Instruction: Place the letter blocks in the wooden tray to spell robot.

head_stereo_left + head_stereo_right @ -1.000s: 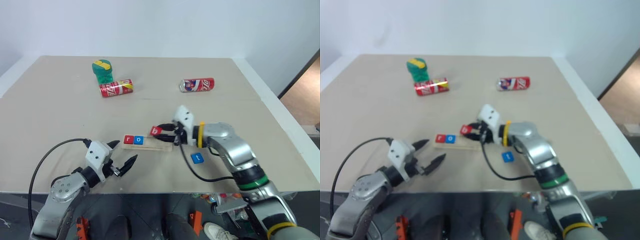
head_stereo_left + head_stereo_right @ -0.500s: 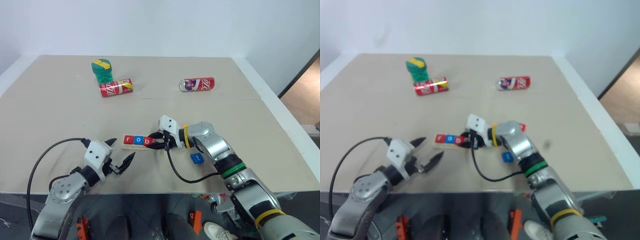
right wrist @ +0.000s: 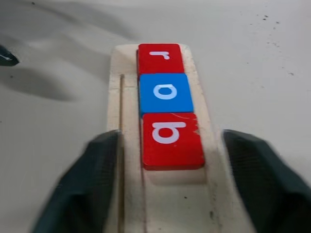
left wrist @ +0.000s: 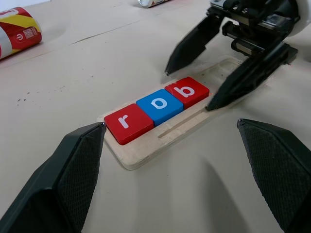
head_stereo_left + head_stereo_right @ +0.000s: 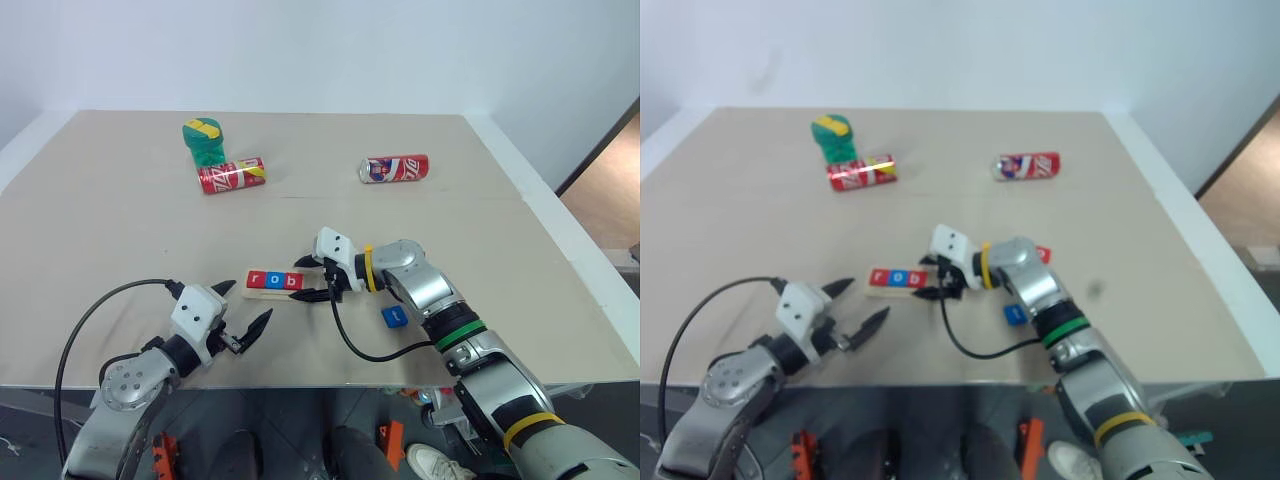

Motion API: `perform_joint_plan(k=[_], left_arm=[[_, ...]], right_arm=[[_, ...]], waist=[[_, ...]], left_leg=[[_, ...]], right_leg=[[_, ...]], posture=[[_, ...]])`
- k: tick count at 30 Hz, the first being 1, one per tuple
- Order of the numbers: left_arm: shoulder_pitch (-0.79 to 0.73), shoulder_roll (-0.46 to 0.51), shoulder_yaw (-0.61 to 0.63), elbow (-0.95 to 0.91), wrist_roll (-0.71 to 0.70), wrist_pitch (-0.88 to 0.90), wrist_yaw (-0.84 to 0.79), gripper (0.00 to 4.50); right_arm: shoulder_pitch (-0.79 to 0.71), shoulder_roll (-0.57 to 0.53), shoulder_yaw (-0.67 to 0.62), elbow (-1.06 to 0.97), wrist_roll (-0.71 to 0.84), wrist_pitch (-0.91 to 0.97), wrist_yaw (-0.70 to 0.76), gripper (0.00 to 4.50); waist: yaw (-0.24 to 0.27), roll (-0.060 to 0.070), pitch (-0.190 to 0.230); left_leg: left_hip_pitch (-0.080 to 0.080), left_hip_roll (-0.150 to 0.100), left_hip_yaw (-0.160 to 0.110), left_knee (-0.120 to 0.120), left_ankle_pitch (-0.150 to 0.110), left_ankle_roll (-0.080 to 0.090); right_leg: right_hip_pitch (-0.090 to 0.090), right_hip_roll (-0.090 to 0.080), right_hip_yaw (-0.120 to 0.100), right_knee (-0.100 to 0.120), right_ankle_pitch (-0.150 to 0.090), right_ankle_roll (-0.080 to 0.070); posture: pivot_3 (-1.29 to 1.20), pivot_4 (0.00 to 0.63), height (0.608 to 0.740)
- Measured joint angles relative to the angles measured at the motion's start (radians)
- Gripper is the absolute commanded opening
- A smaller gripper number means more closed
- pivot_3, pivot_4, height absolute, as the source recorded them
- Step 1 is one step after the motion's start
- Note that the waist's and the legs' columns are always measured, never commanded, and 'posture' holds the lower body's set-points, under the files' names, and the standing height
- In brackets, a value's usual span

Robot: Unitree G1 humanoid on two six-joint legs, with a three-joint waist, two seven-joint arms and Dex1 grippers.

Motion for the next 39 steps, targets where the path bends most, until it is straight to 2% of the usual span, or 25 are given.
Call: perform_joint_plan(k=[6, 11, 13, 17, 21, 23, 26, 30, 37, 39], left_arm=[[-0.009, 0.007, -0.003, 0.000, 0.000, -0.007, -0.012, 4.50], [-0.021, 0.060, -0.009, 0.000, -0.024, -0.041, -0.104, 4.50], [-0.020, 0.101, -0.014, 0.000, -0.047, -0.042, -0.163, 4.50], [-0.027, 0.136, -0.022, 0.000, -0.053, -0.043, -0.215, 4.50], [-0.050, 0.157, -0.035, 0.003, -0.049, -0.053, -0.238, 4.50], [-0.060, 0.156, -0.042, 0.005, -0.048, -0.056, -0.242, 4.50], [-0.066, 0.155, -0.048, 0.007, -0.044, -0.058, -0.241, 4.50], [-0.068, 0.155, -0.050, 0.009, -0.042, -0.058, -0.241, 4.50], [-0.098, 0.153, -0.076, 0.020, -0.034, -0.054, -0.239, 4.50], [-0.103, 0.153, -0.081, 0.020, -0.032, -0.052, -0.238, 4.50]], right_arm=[[0.000, 0.003, -0.017, 0.009, 0.003, 0.019, -0.013, 4.45], [-0.015, -0.017, -0.179, -0.046, 0.077, 0.137, -0.109, 4.45], [-0.018, -0.068, -0.285, -0.079, 0.126, 0.206, -0.166, 4.45], [0.019, -0.167, -0.380, -0.129, 0.156, 0.278, -0.207, 4.45], [0.176, -0.244, -0.437, -0.216, 0.127, 0.348, -0.333, 4.45], [0.270, -0.226, -0.466, -0.312, 0.125, 0.405, -0.424, 4.45], [0.372, -0.129, -0.499, -0.502, 0.120, 0.495, -0.599, 4.45], [0.389, -0.080, -0.514, -0.557, 0.100, 0.521, -0.722, 4.45], [0.422, 0.024, -0.514, -0.540, 0.064, 0.515, -0.892, 4.45], [0.422, 0.054, -0.514, -0.539, 0.055, 0.503, -0.940, 3.93]], waist=[[0.000, 0.000, 0.000], [0.000, 0.000, 0.000], [0.002, 0.000, 0.000], [0.003, 0.000, 0.000], [0.003, 0.000, 0.000], [-0.003, 0.000, 0.000], [-0.016, 0.001, 0.000], [-0.019, 0.001, 0.000], [-0.023, 0.001, 0.000], [-0.023, 0.000, 0.000]], left_leg=[[0.000, 0.000, 0.000, 0.000, 0.000, 0.000], [-0.002, 0.000, 0.000, -0.001, 0.000, 0.000], [-0.004, -0.002, -0.001, -0.001, 0.000, 0.000], [-0.006, -0.003, -0.001, -0.001, -0.001, -0.001], [-0.006, -0.004, -0.002, -0.003, -0.002, -0.001], [-0.006, -0.003, -0.001, -0.006, -0.002, -0.001], [-0.004, 0.000, -0.002, -0.007, -0.002, -0.001], [-0.004, 0.000, -0.003, -0.007, -0.001, -0.002], [-0.004, -0.003, 0.000, -0.005, 0.000, -0.002], [-0.004, -0.003, 0.000, -0.005, 0.000, -0.002]], right_leg=[[-0.001, 0.000, 0.000, 0.000, 0.000, 0.000], [-0.003, -0.001, 0.000, 0.000, 0.000, 0.000], [-0.003, -0.001, 0.000, 0.000, 0.000, 0.000], [-0.004, -0.002, 0.002, 0.000, 0.000, 0.000], [-0.004, -0.001, 0.002, 0.000, -0.003, 0.006], [-0.007, 0.000, 0.004, 0.000, -0.003, 0.007], [-0.007, 0.004, 0.005, 0.001, -0.002, 0.006], [-0.006, 0.003, 0.003, 0.001, -0.001, 0.005], [-0.005, 0.000, 0.005, 0.000, -0.001, 0.008], [-0.005, 0.000, 0.005, 0.000, -0.001, 0.008]], posture=[[0.00, 0.150, 0.740], [0.00, 0.150, 0.740], [0.00, 0.150, 0.740], [0.00, 0.150, 0.740], [0.00, 0.150, 0.740], [0.00, 0.150, 0.740], [0.00, 0.150, 0.740], [0.00, 0.150, 0.740], [0.00, 0.150, 0.740], [0.00, 0.150, 0.740]])
